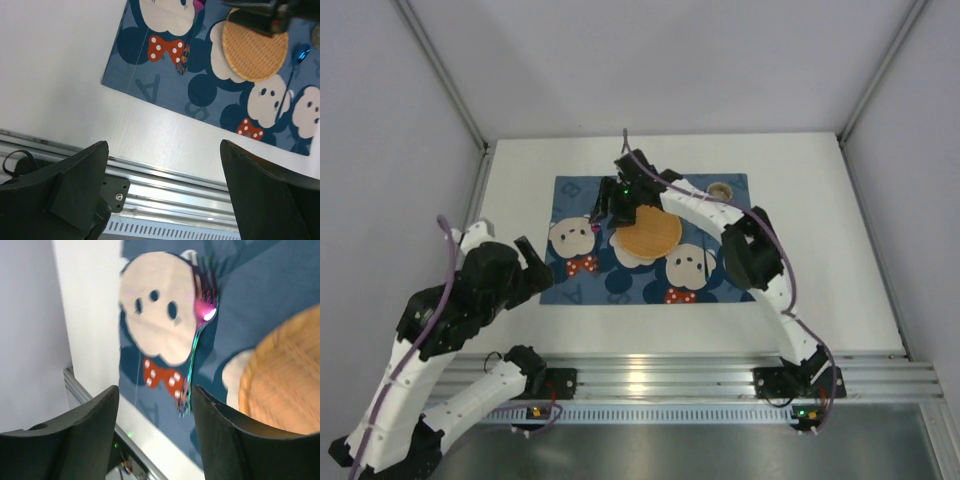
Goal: Set the dinner table for one person
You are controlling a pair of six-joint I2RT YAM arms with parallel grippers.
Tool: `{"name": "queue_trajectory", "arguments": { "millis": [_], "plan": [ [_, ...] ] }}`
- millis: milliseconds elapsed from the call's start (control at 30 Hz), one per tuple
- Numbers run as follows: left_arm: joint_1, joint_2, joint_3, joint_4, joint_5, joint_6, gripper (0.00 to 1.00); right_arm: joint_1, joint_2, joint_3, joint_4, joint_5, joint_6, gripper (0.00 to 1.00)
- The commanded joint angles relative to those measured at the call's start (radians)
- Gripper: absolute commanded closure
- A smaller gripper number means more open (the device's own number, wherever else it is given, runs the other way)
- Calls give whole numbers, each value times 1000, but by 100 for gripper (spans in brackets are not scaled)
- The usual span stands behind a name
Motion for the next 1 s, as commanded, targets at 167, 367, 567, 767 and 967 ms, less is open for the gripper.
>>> {"name": "queue_trajectory", "arguments": {
  "millis": [167,367,567,767,967],
  "plan": [
    [-3,318,226,378,-125,471,1,-37,-784,-334,-40,224,-542,30],
    [9,363,-245,1018,-50,871,1,-37,-1185,-806,-1,393,-668,27],
    [334,467,-530,1389,184,797,1,-38,-1539,-1090,7,522,-595,26],
    [398,573,-763,1823,144,966,1,-37,-1854,-1308,50,575,-570,0],
    [535,778,-811,2104,279,928,1,-38,-2003,-1316,45,671,-590,0]
  ]
}}
